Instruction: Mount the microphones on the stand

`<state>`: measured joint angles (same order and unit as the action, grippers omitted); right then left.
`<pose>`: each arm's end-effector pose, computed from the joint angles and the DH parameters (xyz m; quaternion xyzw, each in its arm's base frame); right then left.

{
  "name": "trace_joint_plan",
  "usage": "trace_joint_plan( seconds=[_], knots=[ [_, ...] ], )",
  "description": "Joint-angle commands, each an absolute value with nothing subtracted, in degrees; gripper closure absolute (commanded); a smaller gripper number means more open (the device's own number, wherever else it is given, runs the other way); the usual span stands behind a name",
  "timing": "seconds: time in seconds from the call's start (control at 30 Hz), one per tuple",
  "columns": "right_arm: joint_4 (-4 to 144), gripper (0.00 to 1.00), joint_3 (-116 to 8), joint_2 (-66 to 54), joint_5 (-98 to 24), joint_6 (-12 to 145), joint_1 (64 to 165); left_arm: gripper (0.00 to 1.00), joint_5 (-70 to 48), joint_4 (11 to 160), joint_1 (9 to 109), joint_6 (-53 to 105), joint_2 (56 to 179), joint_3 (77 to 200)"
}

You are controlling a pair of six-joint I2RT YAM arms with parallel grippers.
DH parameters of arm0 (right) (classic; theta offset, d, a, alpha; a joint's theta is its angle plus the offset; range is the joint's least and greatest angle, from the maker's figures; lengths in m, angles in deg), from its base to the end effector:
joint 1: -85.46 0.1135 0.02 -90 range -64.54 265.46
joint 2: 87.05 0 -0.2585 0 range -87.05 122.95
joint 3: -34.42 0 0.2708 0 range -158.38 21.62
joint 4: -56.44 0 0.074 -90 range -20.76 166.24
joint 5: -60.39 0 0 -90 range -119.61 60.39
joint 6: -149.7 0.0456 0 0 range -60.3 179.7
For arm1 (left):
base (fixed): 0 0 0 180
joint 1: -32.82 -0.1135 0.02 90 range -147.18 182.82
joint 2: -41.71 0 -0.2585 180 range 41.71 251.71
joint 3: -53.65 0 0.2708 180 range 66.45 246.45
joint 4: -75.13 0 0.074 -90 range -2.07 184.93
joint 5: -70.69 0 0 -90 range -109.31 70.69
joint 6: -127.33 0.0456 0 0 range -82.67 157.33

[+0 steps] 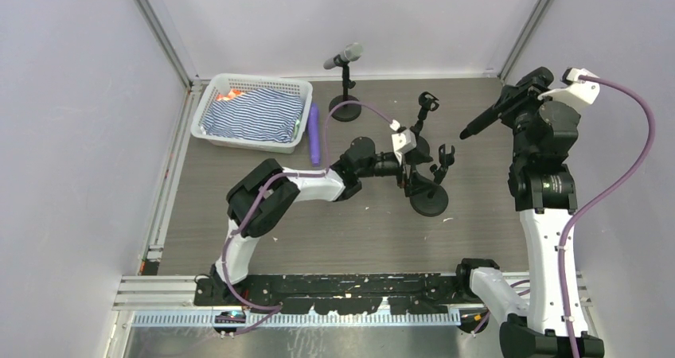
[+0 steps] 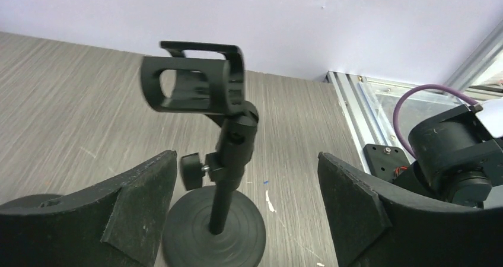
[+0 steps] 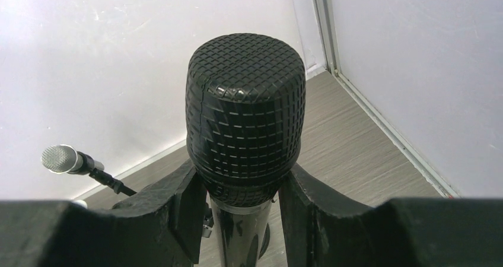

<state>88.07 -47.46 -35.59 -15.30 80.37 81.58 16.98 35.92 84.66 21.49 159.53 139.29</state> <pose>0.2094 -0.0255 0.4503 0.2359 0.6742 0.0133 0.6997 0.2752 -0.3939 0.2115 0.4164 0.5266 -0.5678 0.4764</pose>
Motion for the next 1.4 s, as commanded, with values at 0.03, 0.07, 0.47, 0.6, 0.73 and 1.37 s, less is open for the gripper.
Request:
trace_joint_plan(
  seconds=[0.03, 0.07, 0.47, 0.6, 0.73, 1.37],
  knots=[
    [84.9, 1.0, -49.3, -37.3, -16.3, 79.8, 81.3, 0.09, 14.1, 30.0, 86.0, 23.9, 162.3, 141.2],
    [84.9, 1.0, -49.4, -37.5, -16.6, 79.9, 81.3, 0.09, 13.2, 30.6, 86.2, 24.7, 162.7, 141.8],
    [85.9, 0.99, -49.7, -38.7, -21.5, 80.5, 81.3, 0.08, 14.5, 36.1, 86.6, 28.9, 166.7, 150.0],
    [86.1, 1.0, -49.7, -38.9, -22.6, 80.7, 81.3, 0.14, 19.0, 39.1, 86.6, 28.9, 168.2, 154.0],
    [86.2, 1.0, -49.7, -39.1, -22.8, 80.7, 81.3, 0.23, 21.9, 40.3, 86.6, 28.0, 169.3, 155.9],
    [85.4, 1.0, -49.0, -40.0, -23.3, 81.4, 81.3, 0.87, 24.5, 42.2, 86.6, 25.0, 169.4, 156.1]
  ],
)
